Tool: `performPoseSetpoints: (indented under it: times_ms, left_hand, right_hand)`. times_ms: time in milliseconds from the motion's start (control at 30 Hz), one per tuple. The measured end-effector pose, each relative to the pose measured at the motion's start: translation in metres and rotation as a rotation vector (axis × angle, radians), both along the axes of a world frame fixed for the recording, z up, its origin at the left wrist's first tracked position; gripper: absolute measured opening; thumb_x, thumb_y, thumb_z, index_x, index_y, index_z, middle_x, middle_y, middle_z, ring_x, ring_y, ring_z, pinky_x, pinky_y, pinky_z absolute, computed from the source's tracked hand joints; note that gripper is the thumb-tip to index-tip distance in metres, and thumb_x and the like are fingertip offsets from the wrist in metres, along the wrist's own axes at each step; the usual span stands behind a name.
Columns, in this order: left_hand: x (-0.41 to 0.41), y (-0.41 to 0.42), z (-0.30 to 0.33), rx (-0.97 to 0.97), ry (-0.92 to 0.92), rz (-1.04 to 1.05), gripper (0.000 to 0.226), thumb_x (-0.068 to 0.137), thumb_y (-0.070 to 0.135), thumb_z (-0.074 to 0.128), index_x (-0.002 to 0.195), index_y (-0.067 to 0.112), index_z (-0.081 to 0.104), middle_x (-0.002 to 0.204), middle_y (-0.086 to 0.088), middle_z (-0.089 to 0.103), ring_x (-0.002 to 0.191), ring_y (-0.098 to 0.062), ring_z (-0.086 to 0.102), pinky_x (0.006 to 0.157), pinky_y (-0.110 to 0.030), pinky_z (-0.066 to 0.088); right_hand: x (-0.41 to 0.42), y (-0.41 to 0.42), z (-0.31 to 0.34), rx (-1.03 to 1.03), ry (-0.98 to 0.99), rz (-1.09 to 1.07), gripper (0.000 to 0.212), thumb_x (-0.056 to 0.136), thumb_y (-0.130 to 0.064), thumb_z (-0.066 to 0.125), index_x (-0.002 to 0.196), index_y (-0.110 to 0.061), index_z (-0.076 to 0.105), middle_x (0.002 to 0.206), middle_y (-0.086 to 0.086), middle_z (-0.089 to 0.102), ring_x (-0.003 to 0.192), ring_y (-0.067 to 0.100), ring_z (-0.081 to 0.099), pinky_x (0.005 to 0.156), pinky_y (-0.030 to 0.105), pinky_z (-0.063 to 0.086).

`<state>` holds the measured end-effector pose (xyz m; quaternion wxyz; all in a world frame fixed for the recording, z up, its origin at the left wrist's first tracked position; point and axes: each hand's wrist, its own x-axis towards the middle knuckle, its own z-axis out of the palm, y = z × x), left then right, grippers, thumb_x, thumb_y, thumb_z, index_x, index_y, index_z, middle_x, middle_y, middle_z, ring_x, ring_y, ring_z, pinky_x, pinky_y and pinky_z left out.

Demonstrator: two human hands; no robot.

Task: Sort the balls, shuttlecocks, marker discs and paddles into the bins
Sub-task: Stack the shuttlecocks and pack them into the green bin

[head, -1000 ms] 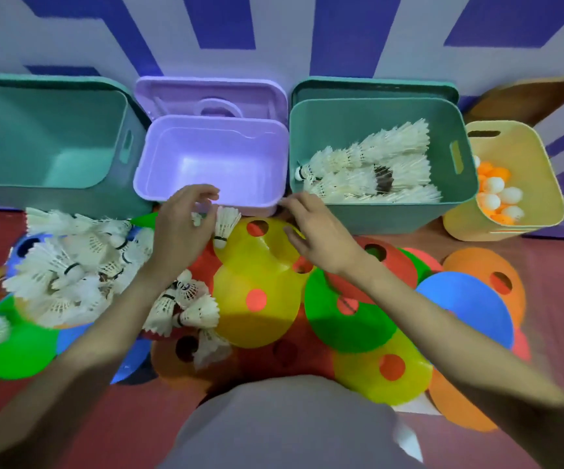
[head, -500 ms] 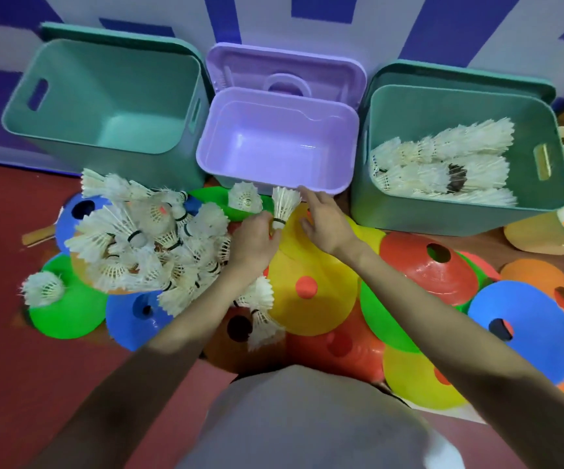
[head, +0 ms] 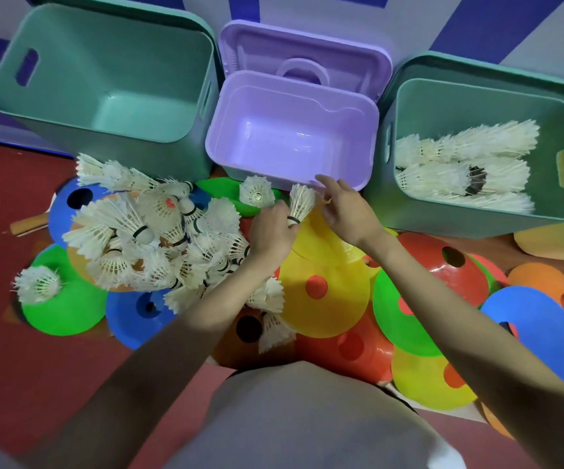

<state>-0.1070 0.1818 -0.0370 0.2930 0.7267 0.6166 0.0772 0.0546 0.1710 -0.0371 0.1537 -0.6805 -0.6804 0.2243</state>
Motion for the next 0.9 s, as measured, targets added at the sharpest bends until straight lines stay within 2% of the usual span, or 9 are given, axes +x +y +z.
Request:
performPoseSetpoints:
  times_ms: [133, 233, 300, 400, 500, 567, 633, 733, 900]
  left_hand:
    - [-0.019, -0.006, 0.014, -0.005, -0.155, 0.087, 0.020, 0.082, 0.022, 0.072, 0.096, 0.010, 0.066, 0.085, -0.002, 0.069, 0.073, -0.016, 0.061, 0.066, -0.037, 0.053]
    - [-0.042, -0.011, 0.031, 0.053, -0.234, 0.160, 0.026, 0.085, 0.023, 0.070, 0.107, 0.011, 0.064, 0.082, 0.008, 0.057, 0.087, -0.018, 0.059, 0.075, -0.034, 0.049]
    - [-0.056, -0.012, 0.043, 0.088, -0.254, 0.207, 0.025, 0.087, 0.024, 0.068, 0.107, 0.009, 0.065, 0.079, 0.012, 0.047, 0.092, -0.019, 0.056, 0.075, -0.025, 0.038]
    - [-0.073, -0.010, 0.049, 0.089, -0.320, 0.267, 0.028, 0.086, 0.025, 0.070, 0.111, 0.014, 0.066, 0.095, -0.001, 0.060, 0.085, -0.013, 0.059, 0.078, -0.028, 0.046]
    - [-0.083, -0.012, 0.049, 0.094, -0.393, 0.314, 0.028, 0.084, 0.021, 0.072, 0.109, 0.012, 0.065, 0.102, 0.000, 0.065, 0.070, 0.006, 0.056, 0.064, -0.009, 0.045]
    - [-0.085, -0.015, 0.051, 0.115, -0.418, 0.334, 0.027, 0.083, 0.018, 0.074, 0.108, 0.010, 0.065, 0.093, 0.009, 0.064, 0.067, 0.010, 0.054, 0.059, -0.004, 0.043]
    - [-0.086, -0.017, 0.054, 0.131, -0.441, 0.340, 0.028, 0.083, 0.018, 0.074, 0.107, 0.010, 0.066, 0.088, 0.016, 0.061, 0.066, 0.011, 0.055, 0.061, -0.004, 0.043]
    - [-0.088, -0.018, 0.054, 0.155, -0.467, 0.326, 0.028, 0.083, 0.018, 0.074, 0.108, 0.012, 0.065, 0.087, 0.022, 0.060, 0.065, 0.014, 0.057, 0.062, -0.006, 0.046]
    - [-0.092, -0.016, 0.055, 0.177, -0.464, 0.308, 0.028, 0.083, 0.020, 0.074, 0.109, 0.013, 0.065, 0.087, 0.027, 0.058, 0.068, 0.015, 0.057, 0.061, -0.008, 0.046]
  right_hand:
    - [-0.003, -0.008, 0.008, 0.112, 0.112, -0.030, 0.058, 0.088, -0.005, 0.053, 0.142, -0.006, 0.034, 0.107, 0.015, 0.059, 0.090, 0.029, 0.058, 0.079, 0.034, 0.047]
    - [-0.011, -0.013, 0.013, 0.186, 0.160, -0.041, 0.057, 0.087, -0.003, 0.053, 0.141, -0.006, 0.034, 0.107, 0.010, 0.058, 0.085, 0.020, 0.055, 0.076, 0.027, 0.041]
    - [-0.017, -0.009, 0.012, 0.188, 0.153, 0.011, 0.055, 0.087, -0.003, 0.052, 0.140, -0.008, 0.037, 0.107, 0.010, 0.056, 0.085, 0.021, 0.056, 0.076, 0.031, 0.046]
    - [-0.027, 0.007, 0.009, 0.093, 0.097, 0.182, 0.055, 0.087, -0.004, 0.047, 0.140, -0.017, 0.040, 0.108, 0.008, 0.055, 0.090, 0.025, 0.058, 0.077, 0.042, 0.050]
    - [-0.041, 0.026, 0.011, -0.045, 0.003, 0.367, 0.062, 0.084, 0.003, 0.045, 0.143, -0.016, 0.041, 0.130, 0.014, 0.056, 0.112, 0.033, 0.055, 0.089, 0.035, 0.045]
    - [-0.048, 0.036, 0.016, -0.122, -0.118, 0.407, 0.063, 0.082, 0.003, 0.045, 0.142, -0.015, 0.042, 0.131, 0.017, 0.055, 0.109, 0.036, 0.056, 0.078, 0.030, 0.041]
    - [-0.054, 0.040, 0.018, -0.170, -0.219, 0.421, 0.061, 0.083, 0.002, 0.046, 0.142, -0.014, 0.043, 0.130, 0.018, 0.056, 0.106, 0.035, 0.056, 0.073, 0.028, 0.036]
    - [-0.057, 0.042, 0.020, -0.196, -0.289, 0.456, 0.050, 0.081, 0.000, 0.047, 0.130, -0.007, 0.055, 0.124, 0.018, 0.060, 0.108, 0.035, 0.056, 0.083, 0.035, 0.046]
    - [-0.051, 0.035, 0.018, -0.099, -0.207, 0.398, 0.043, 0.078, 0.005, 0.048, 0.118, -0.002, 0.061, 0.114, 0.018, 0.064, 0.103, 0.036, 0.059, 0.079, 0.041, 0.049]
